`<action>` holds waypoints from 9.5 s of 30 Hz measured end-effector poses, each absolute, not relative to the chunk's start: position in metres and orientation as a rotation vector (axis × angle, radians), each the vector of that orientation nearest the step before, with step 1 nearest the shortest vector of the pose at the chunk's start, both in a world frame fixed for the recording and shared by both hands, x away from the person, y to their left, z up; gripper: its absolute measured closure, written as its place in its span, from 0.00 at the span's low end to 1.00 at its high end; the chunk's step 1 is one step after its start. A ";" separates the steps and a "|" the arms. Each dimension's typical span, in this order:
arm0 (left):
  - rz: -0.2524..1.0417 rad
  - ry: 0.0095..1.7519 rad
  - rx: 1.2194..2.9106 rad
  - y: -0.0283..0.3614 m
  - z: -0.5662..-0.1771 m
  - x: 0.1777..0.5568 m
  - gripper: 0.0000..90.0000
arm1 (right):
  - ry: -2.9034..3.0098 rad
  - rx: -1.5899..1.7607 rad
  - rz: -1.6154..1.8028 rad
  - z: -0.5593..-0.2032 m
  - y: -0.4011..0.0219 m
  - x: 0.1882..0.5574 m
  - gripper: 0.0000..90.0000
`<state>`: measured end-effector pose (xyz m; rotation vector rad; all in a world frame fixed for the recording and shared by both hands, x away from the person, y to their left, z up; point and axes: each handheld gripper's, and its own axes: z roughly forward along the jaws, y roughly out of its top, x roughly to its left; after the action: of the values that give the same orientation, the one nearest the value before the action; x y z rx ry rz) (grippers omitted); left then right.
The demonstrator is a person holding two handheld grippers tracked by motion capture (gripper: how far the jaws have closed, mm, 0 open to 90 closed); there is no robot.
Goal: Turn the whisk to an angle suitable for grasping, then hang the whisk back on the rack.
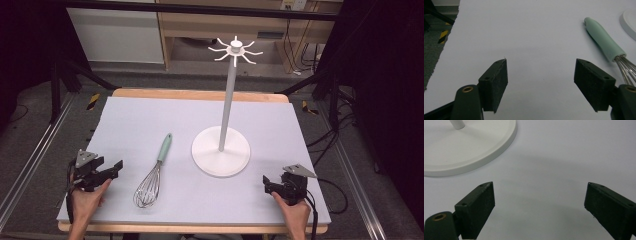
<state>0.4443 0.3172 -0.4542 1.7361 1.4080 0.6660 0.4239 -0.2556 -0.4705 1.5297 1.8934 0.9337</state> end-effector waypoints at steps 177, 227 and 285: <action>0.284 1.372 2.312 0.191 -0.448 0.523 0.74 | 1.959 1.498 0.934 -0.468 -0.249 0.416 0.12; 0.315 1.422 2.360 0.190 -0.451 0.534 0.72 | 1.978 1.501 0.933 -0.469 -0.249 0.417 0.12; 0.601 1.043 1.761 0.223 -0.348 0.441 0.77 | 1.959 1.510 0.934 -0.468 -0.250 0.417 0.12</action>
<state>0.4414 0.2226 -0.3481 1.7612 1.0433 0.6005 0.4172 -0.2501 -0.4684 1.5095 1.9593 0.9339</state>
